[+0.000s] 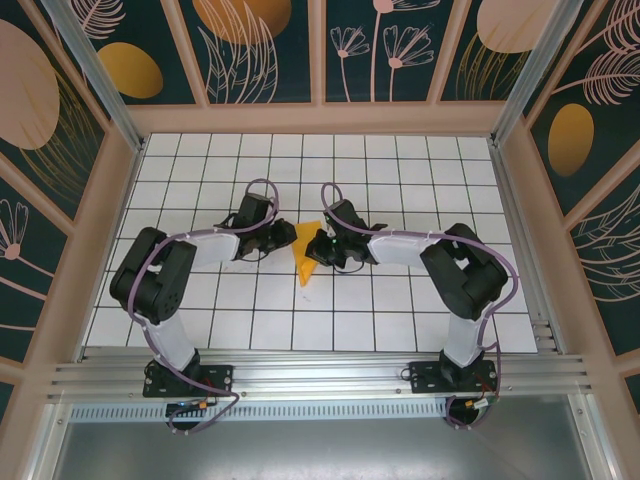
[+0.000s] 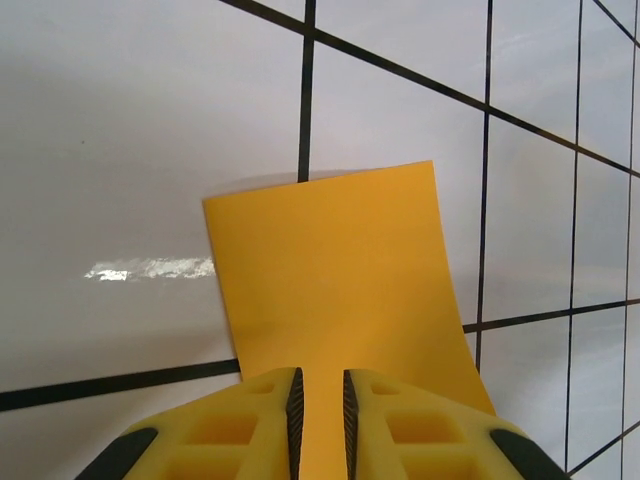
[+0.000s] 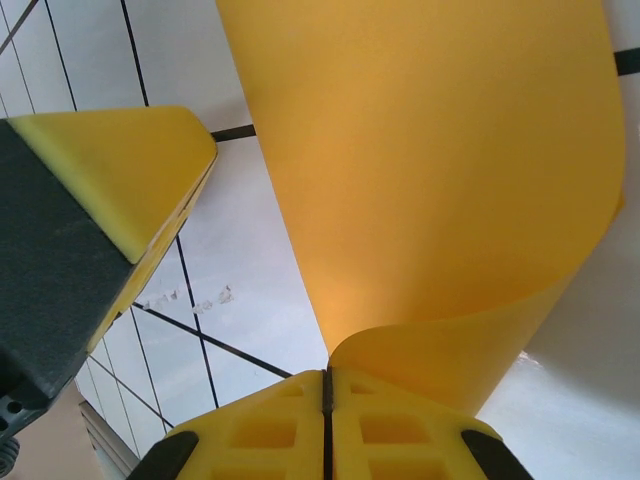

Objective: Fold a paper plane with a square sheet of paper (pick it up from the middle)
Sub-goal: Third fold the triangle at the center of the table.

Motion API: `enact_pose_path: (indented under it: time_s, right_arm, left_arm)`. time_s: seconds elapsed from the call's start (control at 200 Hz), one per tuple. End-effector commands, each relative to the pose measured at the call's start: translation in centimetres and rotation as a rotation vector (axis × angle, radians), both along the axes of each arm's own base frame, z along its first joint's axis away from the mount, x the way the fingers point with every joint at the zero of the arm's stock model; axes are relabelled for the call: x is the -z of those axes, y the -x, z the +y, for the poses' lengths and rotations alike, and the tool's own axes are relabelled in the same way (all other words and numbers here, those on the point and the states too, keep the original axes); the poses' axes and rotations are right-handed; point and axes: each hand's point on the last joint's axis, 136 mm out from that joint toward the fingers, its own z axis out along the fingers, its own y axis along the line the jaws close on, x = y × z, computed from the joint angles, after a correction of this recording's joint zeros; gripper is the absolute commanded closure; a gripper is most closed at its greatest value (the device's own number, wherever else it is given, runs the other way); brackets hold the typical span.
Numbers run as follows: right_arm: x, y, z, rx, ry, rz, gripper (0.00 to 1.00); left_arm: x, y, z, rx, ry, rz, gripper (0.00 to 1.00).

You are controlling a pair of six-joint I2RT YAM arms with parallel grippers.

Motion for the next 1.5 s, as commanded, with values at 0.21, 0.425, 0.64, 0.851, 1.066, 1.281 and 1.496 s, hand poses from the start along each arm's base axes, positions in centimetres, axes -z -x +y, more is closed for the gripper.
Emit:
enact_pose_path:
  time_s: [0.21, 0.425, 0.64, 0.851, 1.066, 1.281, 1.496]
  right_arm:
    - [0.1, -1.0, 1.2, 0.007, -0.022, -0.029, 0.92]
    - [0.6, -1.2, 1.3, 0.012, -0.021, -0.029, 0.92]
    - [0.9, -1.4, 1.6, 0.011, -0.027, -0.027, 0.92]
    - [1.2, -1.8, 1.6, 0.027, -0.025, -0.033, 0.92]
    - [1.6, -2.0, 1.6, 0.03, -0.019, -0.031, 0.92]
    - [2.0, -2.0, 1.5, 0.037, -0.01, -0.034, 0.92]
    - [2.4, -2.1, 1.5, 0.035, -0.003, -0.034, 0.92]
  left_arm:
    - [1.6, -0.3, -0.4, 0.023, -0.007, 0.039, 0.81]
    - [2.3, -0.1, -0.3, 0.027, -0.022, 0.055, 0.81]
    - [2.7, 0.1, -0.2, 0.03, -0.028, 0.066, 0.81]
    - [2.8, 0.2, -0.2, 0.031, -0.029, 0.071, 0.81]
    - [3.0, 0.3, -0.2, 0.033, -0.03, 0.074, 0.81]
    - [3.1, 0.4, -0.2, 0.035, -0.029, 0.078, 0.81]
    - [3.1, 0.5, -0.2, 0.038, -0.028, 0.079, 0.81]
